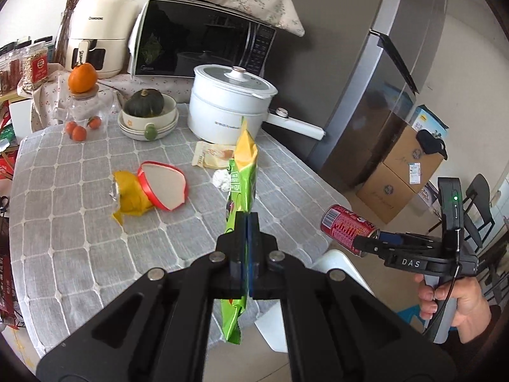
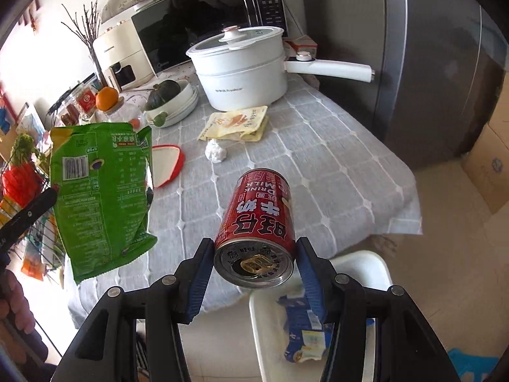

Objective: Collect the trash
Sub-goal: 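Carry both items over the bin and open the right gripper to drop the can, then open the left gripper to drop the green snack bag into the bin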

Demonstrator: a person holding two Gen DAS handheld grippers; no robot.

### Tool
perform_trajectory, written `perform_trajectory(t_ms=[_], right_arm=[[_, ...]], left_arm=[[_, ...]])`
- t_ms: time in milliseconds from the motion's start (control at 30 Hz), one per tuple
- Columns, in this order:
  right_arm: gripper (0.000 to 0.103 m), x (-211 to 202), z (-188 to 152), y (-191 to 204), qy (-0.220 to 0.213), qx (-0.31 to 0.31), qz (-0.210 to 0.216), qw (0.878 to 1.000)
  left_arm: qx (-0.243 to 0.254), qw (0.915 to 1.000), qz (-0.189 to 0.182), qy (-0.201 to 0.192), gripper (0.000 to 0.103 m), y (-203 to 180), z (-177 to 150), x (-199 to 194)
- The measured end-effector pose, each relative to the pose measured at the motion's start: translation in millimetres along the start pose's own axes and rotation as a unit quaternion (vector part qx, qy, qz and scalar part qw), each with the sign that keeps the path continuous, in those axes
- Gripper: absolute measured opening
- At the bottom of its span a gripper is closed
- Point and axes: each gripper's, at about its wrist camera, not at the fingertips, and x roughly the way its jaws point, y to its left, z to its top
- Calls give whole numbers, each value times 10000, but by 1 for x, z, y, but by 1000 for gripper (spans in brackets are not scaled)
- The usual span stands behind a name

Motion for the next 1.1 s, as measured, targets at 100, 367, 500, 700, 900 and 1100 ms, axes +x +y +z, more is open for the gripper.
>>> perform_trajectory(t_ms=[100,367,500,700,900,1100], right_arm=[[53,-9,-18,-23,123,207,-56,9997],[54,-23,-53,-82,463,592,-222,9969],[54,-15,-74,-107,798,766,-357,9932],[54,-6,-92,-129,1027,983,-347,9892],[63,-26,-92,-140,720,1004,-368,9917],[65,-35,-90,-150,601,1096,-360,9915]], left_arm=[[83,9997,-210,62,1,-18,-12,-2],[391,9960,-690,412,1,-65,-37,15],[450,9933,-893,576,1,-83,-45,26],[641,9897,-1009,788,1,-110,-55,46],[789,9861,-1013,1052,1,-131,-69,68],[1016,9817,-927,1314,1,-147,-84,91]])
